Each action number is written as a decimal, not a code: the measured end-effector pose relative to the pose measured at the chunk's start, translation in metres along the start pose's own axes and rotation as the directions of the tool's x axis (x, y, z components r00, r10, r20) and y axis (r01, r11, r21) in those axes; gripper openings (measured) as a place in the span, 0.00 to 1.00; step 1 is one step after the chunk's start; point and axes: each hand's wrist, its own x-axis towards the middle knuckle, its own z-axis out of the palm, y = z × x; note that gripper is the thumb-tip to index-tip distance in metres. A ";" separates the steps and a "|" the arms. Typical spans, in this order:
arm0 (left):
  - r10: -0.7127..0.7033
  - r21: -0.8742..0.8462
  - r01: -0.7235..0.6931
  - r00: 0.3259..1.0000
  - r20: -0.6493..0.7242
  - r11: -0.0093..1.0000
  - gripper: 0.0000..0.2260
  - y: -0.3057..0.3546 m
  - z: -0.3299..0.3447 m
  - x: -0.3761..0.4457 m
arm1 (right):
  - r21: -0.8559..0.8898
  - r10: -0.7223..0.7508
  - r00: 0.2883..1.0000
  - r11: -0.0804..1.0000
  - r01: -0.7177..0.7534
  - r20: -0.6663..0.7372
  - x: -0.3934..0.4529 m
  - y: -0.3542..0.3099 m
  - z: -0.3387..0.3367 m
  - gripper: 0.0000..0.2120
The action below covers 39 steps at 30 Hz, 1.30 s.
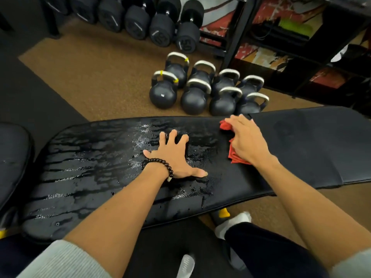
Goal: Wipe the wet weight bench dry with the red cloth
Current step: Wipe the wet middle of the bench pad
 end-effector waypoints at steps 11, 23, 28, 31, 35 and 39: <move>-0.018 -0.003 0.018 1.000 0.004 1.000 0.59 0.002 0.000 -0.005 | 0.188 -0.257 0.966 0.951 0.245 0.041 0.018 -0.056 0.018 0.24; -0.019 0.002 0.019 1.000 0.010 1.000 0.60 0.001 0.001 -0.005 | 0.127 -0.322 0.931 0.944 0.303 0.173 0.012 -0.077 0.020 0.33; -0.014 -0.017 0.014 1.000 0.018 1.000 0.60 0.000 0.002 -0.004 | -0.123 -0.065 0.984 0.989 0.086 0.167 0.035 -0.032 0.010 0.32; -0.013 -0.024 0.013 0.999 0.030 1.000 0.61 -0.001 0.003 -0.004 | -0.124 0.024 0.995 0.992 -0.012 0.096 0.054 -0.063 0.023 0.30; -0.011 -0.002 0.011 1.000 0.029 1.000 0.63 -0.003 0.001 -0.005 | 0.062 -0.229 0.961 0.973 0.221 0.158 0.009 -0.077 0.028 0.33; -0.011 -0.012 0.011 0.999 0.038 1.000 0.63 -0.002 -0.001 -0.004 | 0.025 -0.163 0.983 0.987 0.161 0.079 0.004 -0.027 0.005 0.31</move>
